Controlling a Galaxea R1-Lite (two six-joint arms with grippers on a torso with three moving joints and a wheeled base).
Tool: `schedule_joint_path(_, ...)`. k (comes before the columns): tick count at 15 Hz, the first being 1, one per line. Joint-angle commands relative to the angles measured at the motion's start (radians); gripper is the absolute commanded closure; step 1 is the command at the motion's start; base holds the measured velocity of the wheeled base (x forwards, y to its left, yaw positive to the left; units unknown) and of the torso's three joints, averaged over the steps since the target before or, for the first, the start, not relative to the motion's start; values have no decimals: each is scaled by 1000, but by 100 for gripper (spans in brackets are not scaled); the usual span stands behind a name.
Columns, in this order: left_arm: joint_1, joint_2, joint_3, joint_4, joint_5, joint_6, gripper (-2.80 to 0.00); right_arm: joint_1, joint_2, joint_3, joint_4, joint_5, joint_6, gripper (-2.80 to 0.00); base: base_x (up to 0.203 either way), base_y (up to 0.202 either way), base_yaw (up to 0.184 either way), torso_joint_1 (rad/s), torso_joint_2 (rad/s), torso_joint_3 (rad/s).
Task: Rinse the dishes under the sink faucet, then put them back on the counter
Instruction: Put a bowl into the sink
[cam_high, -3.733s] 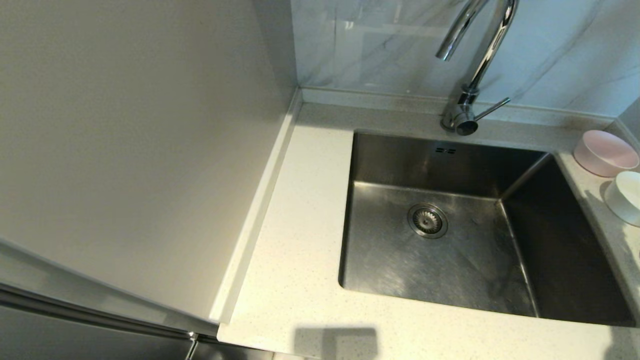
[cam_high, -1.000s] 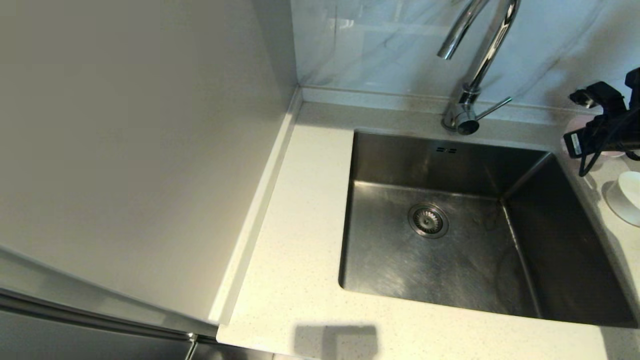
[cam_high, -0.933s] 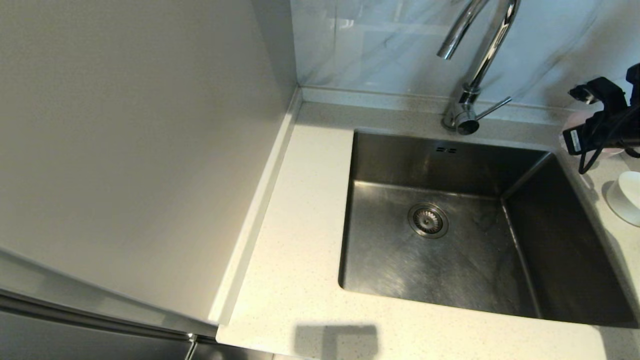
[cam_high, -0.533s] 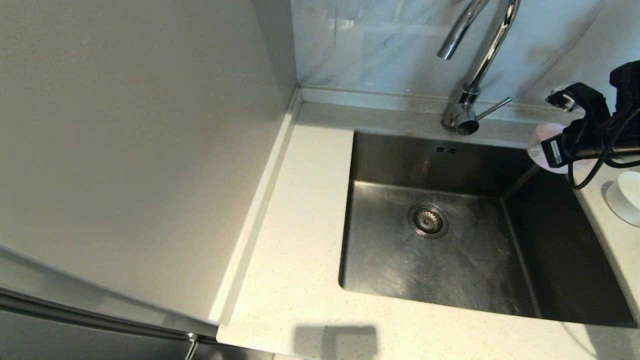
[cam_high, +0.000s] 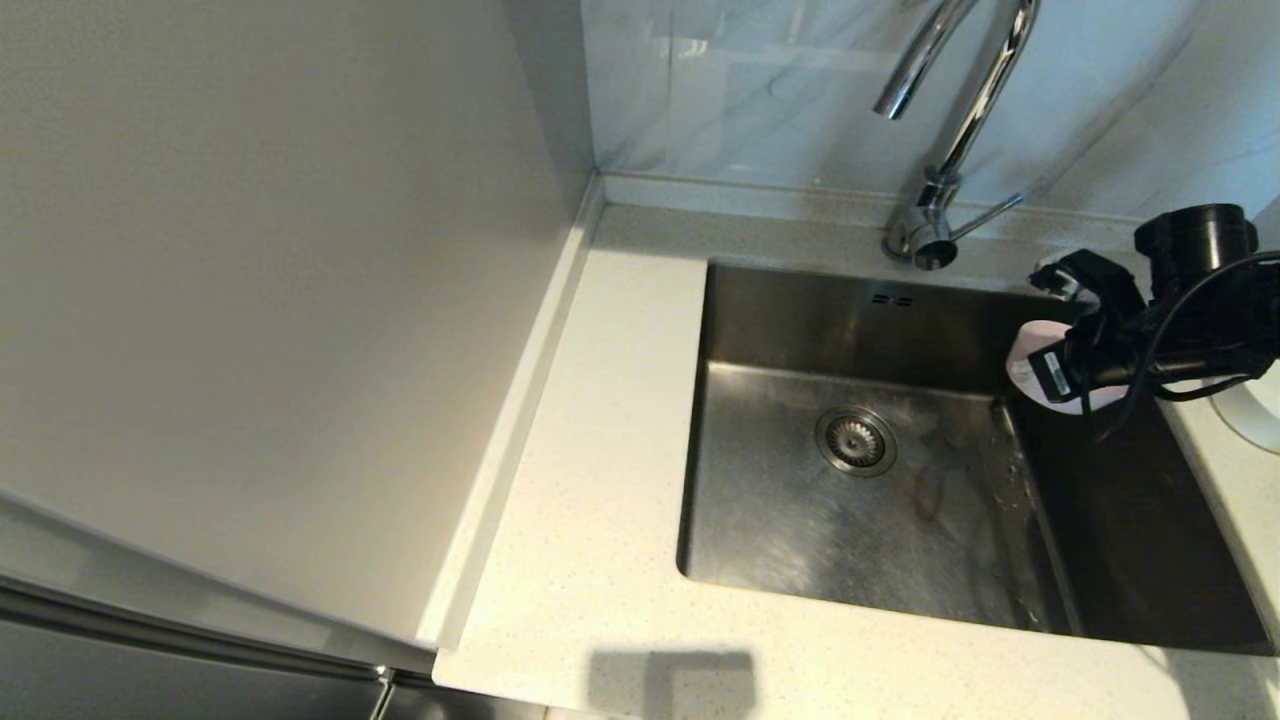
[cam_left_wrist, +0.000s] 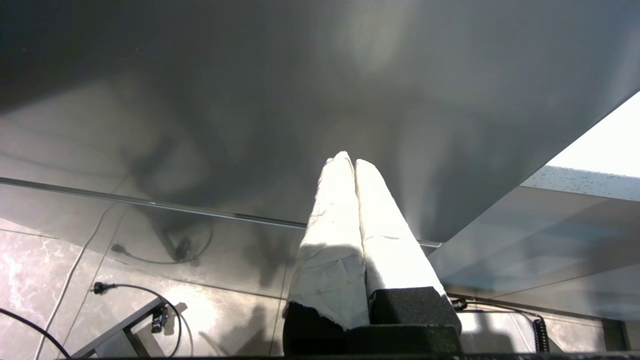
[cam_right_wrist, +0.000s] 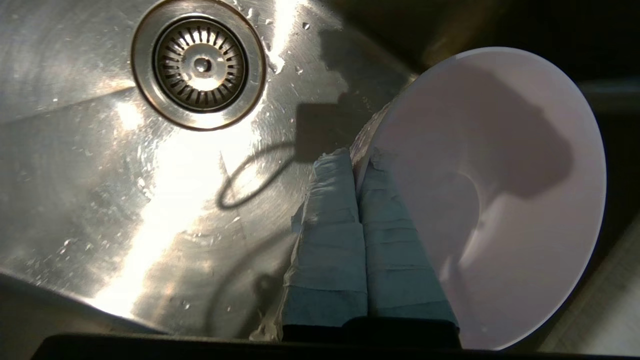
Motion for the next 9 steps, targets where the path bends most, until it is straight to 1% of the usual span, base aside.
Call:
schedule_joint_path(1,0,-3,0,-1,0,-1,0,0,91,4,-26,3,-5,0,0,0,0,0,0,0)
schedule_joint_path(4,0,-3,0,-1,0,-1,0,1,149,19,-36,7,-29,0,0,0,0,0,0,0)
schedule_joint_path(7,0,-3,0,-1,0,-1,0,11,196,30,-46,14,-31,0,0,0,0,0,0,0)
schedule_joint_path(9,0,-3,0,-1,0,-1,0,25,228,47,-140,15,-31,0,0,0,0,0,0,0)
